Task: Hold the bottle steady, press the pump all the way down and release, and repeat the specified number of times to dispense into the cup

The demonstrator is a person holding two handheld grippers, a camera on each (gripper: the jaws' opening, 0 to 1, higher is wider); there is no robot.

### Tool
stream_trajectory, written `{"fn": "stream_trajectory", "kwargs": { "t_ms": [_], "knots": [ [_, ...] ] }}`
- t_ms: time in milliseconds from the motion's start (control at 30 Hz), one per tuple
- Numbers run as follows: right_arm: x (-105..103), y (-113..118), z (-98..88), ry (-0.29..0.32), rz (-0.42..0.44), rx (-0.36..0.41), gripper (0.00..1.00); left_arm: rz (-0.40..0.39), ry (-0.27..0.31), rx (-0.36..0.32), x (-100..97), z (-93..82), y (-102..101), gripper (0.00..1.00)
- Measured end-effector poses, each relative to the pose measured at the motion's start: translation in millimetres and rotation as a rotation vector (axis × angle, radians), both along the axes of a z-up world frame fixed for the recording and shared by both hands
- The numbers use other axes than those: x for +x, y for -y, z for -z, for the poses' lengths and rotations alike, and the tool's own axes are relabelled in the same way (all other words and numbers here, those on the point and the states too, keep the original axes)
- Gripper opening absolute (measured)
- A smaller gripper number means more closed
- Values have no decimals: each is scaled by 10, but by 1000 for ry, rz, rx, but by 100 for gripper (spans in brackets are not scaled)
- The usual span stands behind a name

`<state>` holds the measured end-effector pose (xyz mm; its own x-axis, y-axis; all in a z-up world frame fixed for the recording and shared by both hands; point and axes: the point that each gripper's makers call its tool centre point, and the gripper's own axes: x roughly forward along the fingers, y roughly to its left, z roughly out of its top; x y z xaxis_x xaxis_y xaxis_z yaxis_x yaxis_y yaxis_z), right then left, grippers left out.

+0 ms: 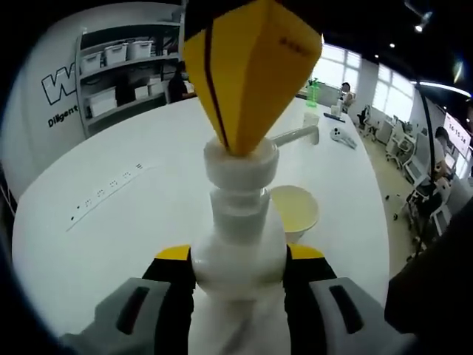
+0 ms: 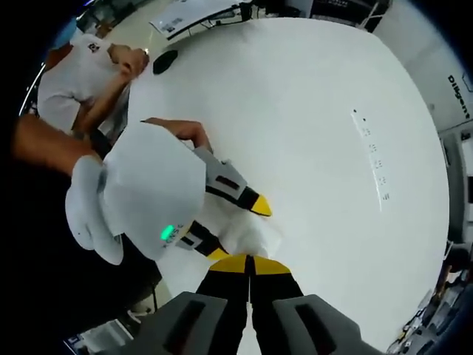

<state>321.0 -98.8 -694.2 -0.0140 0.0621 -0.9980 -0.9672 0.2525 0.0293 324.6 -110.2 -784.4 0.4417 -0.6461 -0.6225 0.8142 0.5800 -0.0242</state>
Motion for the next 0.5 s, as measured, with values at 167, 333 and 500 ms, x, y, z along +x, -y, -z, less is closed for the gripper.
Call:
{"fn": "stream_trajectory", "kwargs": {
  "t_ms": [167, 333, 500],
  "knots": [
    [22, 2, 12, -29, 37, 38, 0, -5, -10, -9, 5, 11, 2, 45],
    [15, -18, 67, -24, 20, 3, 0, -5, -20, -24, 0, 13, 4, 45],
    [26, 16, 85, -41, 47, 30, 0, 2, -33, -32, -5, 19, 13, 45]
  ]
}}
